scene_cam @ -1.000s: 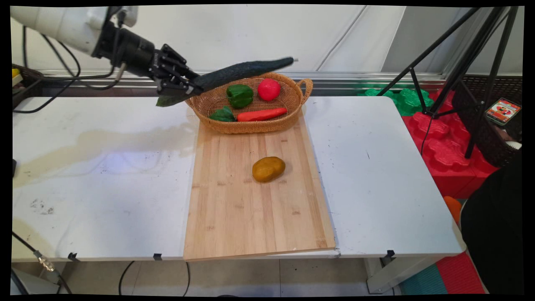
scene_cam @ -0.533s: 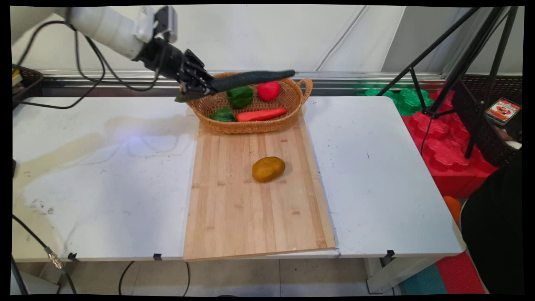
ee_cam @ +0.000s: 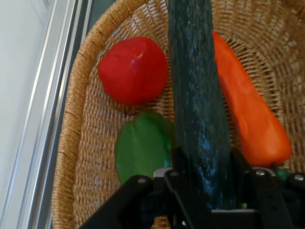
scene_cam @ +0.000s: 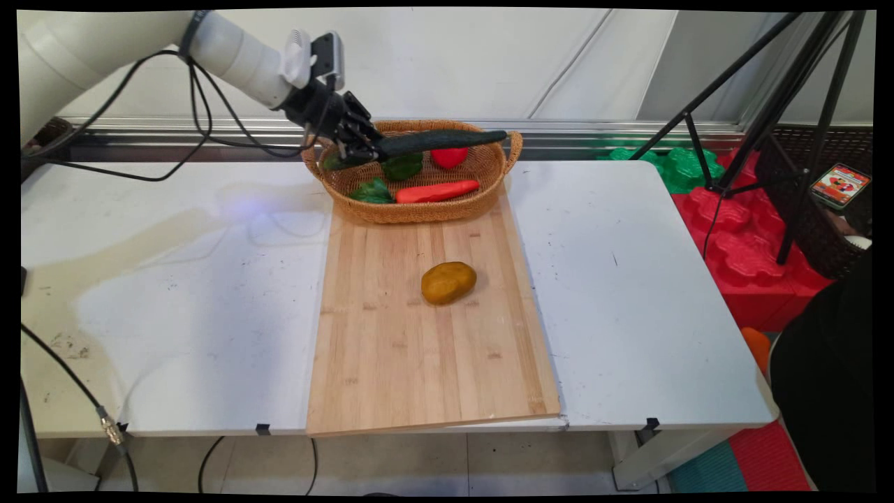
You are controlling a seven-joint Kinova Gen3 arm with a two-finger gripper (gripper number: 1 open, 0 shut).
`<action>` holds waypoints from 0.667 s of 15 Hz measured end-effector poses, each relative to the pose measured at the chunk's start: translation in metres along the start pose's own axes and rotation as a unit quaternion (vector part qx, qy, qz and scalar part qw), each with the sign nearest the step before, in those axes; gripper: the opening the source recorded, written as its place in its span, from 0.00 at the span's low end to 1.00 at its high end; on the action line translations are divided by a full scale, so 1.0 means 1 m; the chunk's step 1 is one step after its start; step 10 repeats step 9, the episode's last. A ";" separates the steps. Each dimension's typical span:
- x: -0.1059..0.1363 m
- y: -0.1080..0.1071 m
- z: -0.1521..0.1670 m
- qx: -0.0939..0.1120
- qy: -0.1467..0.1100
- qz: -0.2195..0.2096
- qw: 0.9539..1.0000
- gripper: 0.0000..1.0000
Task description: Place the picked object in the vegetable basket
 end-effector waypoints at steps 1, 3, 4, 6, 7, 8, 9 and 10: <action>-0.001 -0.003 0.010 -0.001 -0.007 0.003 1.000 0.00; -0.004 -0.004 0.020 -0.006 -0.018 0.008 1.000 0.00; -0.006 -0.004 0.025 -0.008 -0.023 0.010 1.000 0.00; -0.008 -0.005 0.032 -0.011 -0.028 0.013 0.999 1.00; -0.009 -0.005 0.034 -0.012 -0.030 0.013 0.999 1.00; -0.009 -0.005 0.036 -0.012 -0.030 0.013 0.999 1.00; -0.010 -0.006 0.036 -0.012 -0.031 0.011 0.999 1.00; -0.010 -0.006 0.036 -0.012 -0.031 0.011 0.999 1.00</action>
